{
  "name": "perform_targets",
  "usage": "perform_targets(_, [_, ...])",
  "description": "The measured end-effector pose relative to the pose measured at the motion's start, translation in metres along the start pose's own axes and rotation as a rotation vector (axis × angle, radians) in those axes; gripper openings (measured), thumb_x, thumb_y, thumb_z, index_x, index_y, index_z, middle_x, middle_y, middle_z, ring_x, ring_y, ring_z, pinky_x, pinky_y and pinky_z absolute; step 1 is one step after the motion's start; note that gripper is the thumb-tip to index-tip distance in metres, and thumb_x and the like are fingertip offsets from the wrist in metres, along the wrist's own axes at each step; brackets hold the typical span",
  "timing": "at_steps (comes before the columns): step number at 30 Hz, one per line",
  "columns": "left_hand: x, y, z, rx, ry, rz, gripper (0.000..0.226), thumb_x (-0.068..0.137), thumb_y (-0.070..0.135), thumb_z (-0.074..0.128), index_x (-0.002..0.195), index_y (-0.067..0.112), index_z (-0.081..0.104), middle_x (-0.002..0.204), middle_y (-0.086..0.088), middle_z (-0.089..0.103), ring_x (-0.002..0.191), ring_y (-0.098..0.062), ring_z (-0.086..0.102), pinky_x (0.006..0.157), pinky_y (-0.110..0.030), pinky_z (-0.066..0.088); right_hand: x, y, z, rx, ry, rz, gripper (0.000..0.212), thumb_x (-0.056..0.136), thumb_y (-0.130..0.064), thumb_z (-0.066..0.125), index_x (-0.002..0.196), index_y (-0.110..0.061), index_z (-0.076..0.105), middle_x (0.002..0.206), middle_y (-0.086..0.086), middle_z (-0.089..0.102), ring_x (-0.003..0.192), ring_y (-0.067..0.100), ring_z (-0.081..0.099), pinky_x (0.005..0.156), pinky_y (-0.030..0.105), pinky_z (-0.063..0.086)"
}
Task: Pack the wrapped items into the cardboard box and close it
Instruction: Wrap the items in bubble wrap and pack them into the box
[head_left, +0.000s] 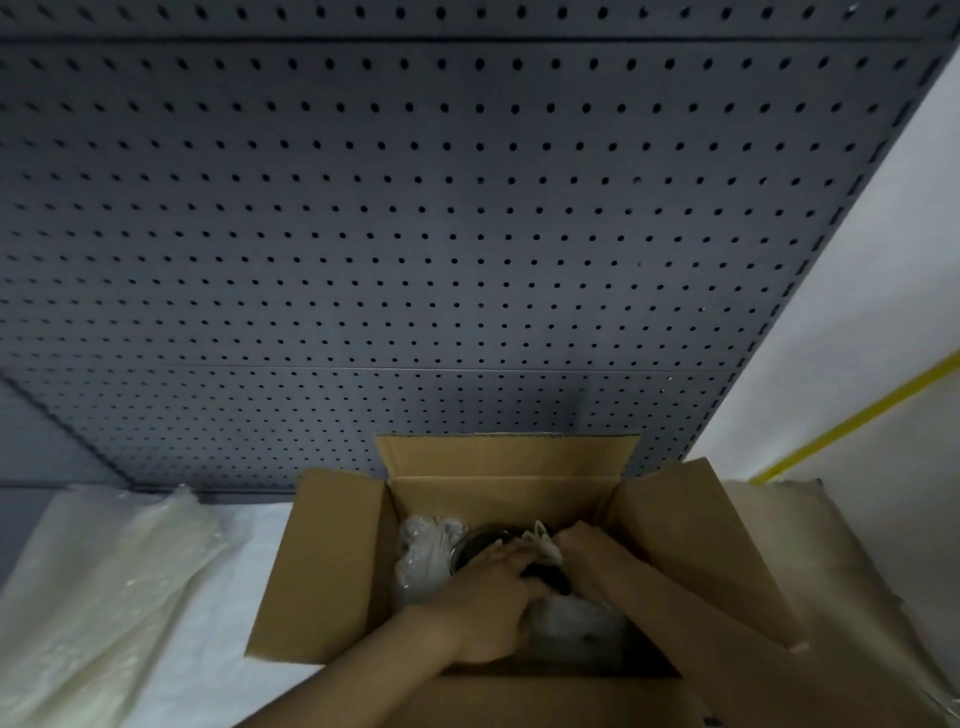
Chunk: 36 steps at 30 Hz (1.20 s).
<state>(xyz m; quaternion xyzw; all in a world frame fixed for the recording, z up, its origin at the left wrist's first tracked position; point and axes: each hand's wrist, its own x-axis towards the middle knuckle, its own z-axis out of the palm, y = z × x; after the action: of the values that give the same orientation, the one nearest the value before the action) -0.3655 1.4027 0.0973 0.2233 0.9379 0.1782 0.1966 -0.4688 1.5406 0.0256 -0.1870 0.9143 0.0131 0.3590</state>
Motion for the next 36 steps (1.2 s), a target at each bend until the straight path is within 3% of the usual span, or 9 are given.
perform_targets(7, [-0.045, -0.026, -0.023, -0.019, 0.219, -0.161, 0.043, 0.099, 0.033, 0.044, 0.141, 0.031, 0.042, 0.158, 0.005, 0.023, 0.148, -0.016, 0.011, 0.121, -0.032, 0.008, -0.025, 0.011, -0.014, -0.092, 0.244, -0.075, 0.028, 0.087, -0.028, 0.051, 0.112, -0.022, 0.063, 0.112, 0.003, 0.068, 0.094, 0.022, 0.066, 0.082, 0.038, 0.055])
perform_targets(11, [-0.097, -0.049, -0.053, -0.037, 0.411, -0.211, 0.042, 0.097, 0.031, 0.046, 0.139, 0.031, 0.045, 0.152, 0.010, 0.035, 0.139, -0.009, 0.030, 0.115, -0.021, 0.022, -0.094, -0.047, -0.051, -0.034, 0.383, -0.253, 0.029, 0.098, -0.033, 0.041, 0.082, -0.019, 0.061, 0.065, -0.006, 0.057, 0.056, 0.008, 0.052, 0.057, 0.021, 0.045])
perform_targets(14, [-0.147, -0.081, -0.081, 0.028, 0.548, -0.311, 0.039, 0.096, 0.031, 0.050, 0.135, 0.030, 0.049, 0.143, 0.008, 0.047, 0.129, -0.010, 0.043, 0.108, -0.018, 0.029, -0.127, -0.108, -0.074, 0.073, 0.601, -0.478, 0.032, 0.097, -0.037, 0.041, 0.092, -0.022, 0.068, 0.067, -0.002, 0.067, 0.052, 0.011, 0.058, 0.051, 0.025, 0.051])
perform_targets(17, [-0.203, -0.120, -0.097, 0.024, 0.617, -0.440, 0.040, 0.095, 0.030, 0.053, 0.135, 0.025, 0.050, 0.141, 0.004, 0.050, 0.129, -0.014, 0.046, 0.103, -0.017, 0.028, -0.125, -0.172, -0.082, 0.153, 0.659, -0.583, 0.027, 0.097, -0.031, 0.047, 0.114, -0.028, 0.068, 0.048, -0.016, 0.048, 0.043, -0.001, 0.053, 0.034, 0.014, 0.034])
perform_targets(19, [-0.242, -0.148, -0.100, 0.029, 0.634, -0.501, 0.041, 0.096, 0.029, 0.054, 0.136, 0.023, 0.050, 0.141, 0.004, 0.050, 0.128, -0.016, 0.047, 0.103, -0.016, 0.027, -0.128, -0.219, -0.084, 0.179, 0.683, -0.624, 0.027, 0.097, -0.028, 0.049, 0.117, -0.026, 0.067, 0.054, -0.015, 0.056, 0.049, -0.017, 0.051, 0.039, 0.008, 0.036])
perform_targets(22, [-0.299, -0.196, -0.093, 0.016, 0.614, -0.552, 0.041, 0.096, 0.032, 0.052, 0.136, 0.023, 0.050, 0.141, 0.003, 0.051, 0.126, -0.016, 0.049, 0.105, -0.021, 0.032, -0.122, -0.287, -0.076, 0.201, 0.699, -0.640, 0.028, 0.096, -0.030, 0.049, 0.117, -0.028, 0.067, 0.098, -0.007, 0.075, 0.066, -0.005, 0.062, 0.051, 0.003, 0.033])
perform_targets(24, [-0.339, -0.235, -0.084, -0.002, 0.584, -0.575, 0.042, 0.096, 0.035, 0.052, 0.136, 0.025, 0.049, 0.140, 0.003, 0.051, 0.127, -0.017, 0.049, 0.106, -0.026, 0.036, -0.112, -0.336, -0.063, 0.258, 0.719, -0.636, 0.026, 0.095, -0.028, 0.051, 0.114, -0.027, 0.068, 0.106, -0.006, 0.074, 0.090, 0.009, 0.069, 0.067, 0.013, 0.048])
perform_targets(30, [-0.418, -0.337, -0.076, -0.128, 0.487, -0.584, 0.048, 0.094, 0.037, 0.053, 0.140, 0.028, 0.043, 0.146, 0.001, 0.045, 0.133, -0.019, 0.042, 0.111, -0.035, 0.035, -0.063, -0.455, -0.008, 0.608, 0.455, -0.395, 0.034, 0.094, -0.020, 0.055, 0.127, -0.017, 0.058, 0.127, 0.002, 0.063, 0.107, 0.013, 0.062, 0.094, 0.025, 0.049])
perform_targets(36, [-0.422, -0.384, -0.047, -0.394, 0.376, -0.604, 0.050, 0.089, 0.041, 0.056, 0.136, 0.029, 0.046, 0.144, 0.001, 0.047, 0.127, -0.019, 0.049, 0.107, -0.033, 0.040, -0.015, -0.483, 0.039, 1.080, 0.132, 0.260, 0.056, 0.092, -0.029, 0.057, 0.139, -0.002, 0.041, 0.123, 0.015, 0.052, 0.108, 0.031, 0.054, 0.092, 0.036, 0.047])
